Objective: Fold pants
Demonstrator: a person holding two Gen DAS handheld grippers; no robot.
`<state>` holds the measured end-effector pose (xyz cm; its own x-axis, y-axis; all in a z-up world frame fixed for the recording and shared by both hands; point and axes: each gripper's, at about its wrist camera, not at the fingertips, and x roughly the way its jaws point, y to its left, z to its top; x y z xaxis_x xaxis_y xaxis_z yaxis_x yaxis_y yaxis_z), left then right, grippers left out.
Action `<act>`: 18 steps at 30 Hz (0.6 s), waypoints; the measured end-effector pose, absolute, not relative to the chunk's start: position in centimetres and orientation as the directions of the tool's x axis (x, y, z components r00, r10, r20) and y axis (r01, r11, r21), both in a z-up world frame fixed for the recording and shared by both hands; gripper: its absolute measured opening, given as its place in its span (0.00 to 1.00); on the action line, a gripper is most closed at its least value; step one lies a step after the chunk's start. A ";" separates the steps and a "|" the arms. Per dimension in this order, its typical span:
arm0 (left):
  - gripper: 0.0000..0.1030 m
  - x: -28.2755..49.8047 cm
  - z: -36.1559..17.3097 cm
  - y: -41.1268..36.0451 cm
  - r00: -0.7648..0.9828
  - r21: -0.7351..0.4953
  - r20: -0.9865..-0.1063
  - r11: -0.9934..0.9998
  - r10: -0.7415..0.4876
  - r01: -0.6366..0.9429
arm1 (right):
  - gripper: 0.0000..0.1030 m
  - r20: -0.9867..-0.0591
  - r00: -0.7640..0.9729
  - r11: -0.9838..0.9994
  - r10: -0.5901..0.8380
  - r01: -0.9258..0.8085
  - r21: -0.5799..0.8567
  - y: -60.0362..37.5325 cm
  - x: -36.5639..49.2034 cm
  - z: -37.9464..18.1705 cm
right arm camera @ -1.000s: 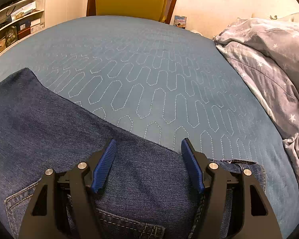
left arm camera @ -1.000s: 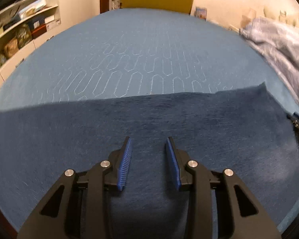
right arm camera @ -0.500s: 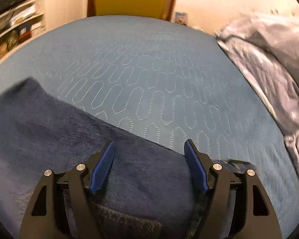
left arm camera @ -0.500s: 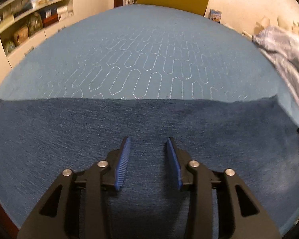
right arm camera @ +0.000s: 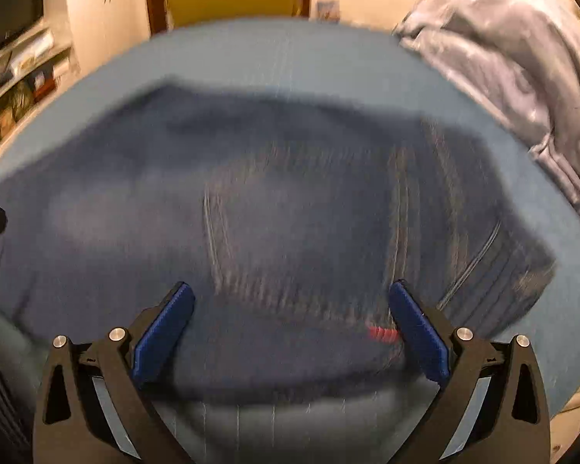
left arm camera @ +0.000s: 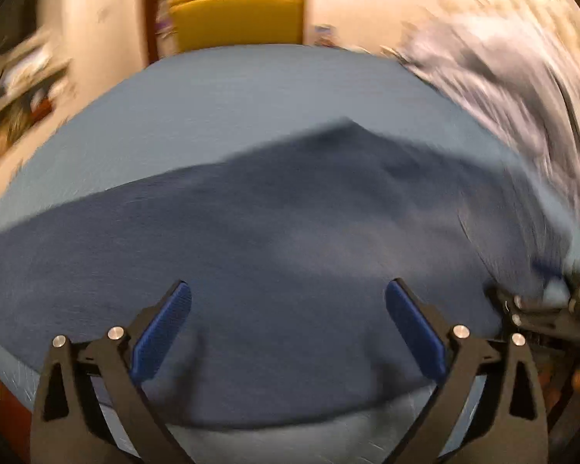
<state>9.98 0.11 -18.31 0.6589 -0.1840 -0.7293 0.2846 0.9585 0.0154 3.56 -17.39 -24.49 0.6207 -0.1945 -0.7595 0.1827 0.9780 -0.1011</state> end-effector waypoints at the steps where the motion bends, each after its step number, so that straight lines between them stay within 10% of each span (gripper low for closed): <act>1: 0.98 9.5 -19.0 -0.7 0.655 0.031 -0.736 0.958 -0.171 0.285 | 0.96 -0.764 0.614 0.976 -0.199 0.196 -0.096 -17.3 3.1 -24.6; 13: 0.98 6.5 -23.1 -0.4 0.622 0.051 -0.776 0.971 -0.108 0.233 | 0.86 -0.762 0.599 0.963 -0.248 0.234 -0.130 -16.5 2.4 -23.1; 18: 0.59 6.3 -21.1 3.6 0.633 -0.076 -0.755 0.981 -0.173 0.178 | 0.83 -0.693 0.689 0.975 -0.212 0.106 -0.193 -12.0 2.1 -20.7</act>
<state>6.35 3.60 -21.12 0.6326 -0.1728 -0.7550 0.1778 0.9812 -0.0756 2.12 -12.05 -20.72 0.6889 -0.2122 -0.6931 0.1064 0.9754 -0.1929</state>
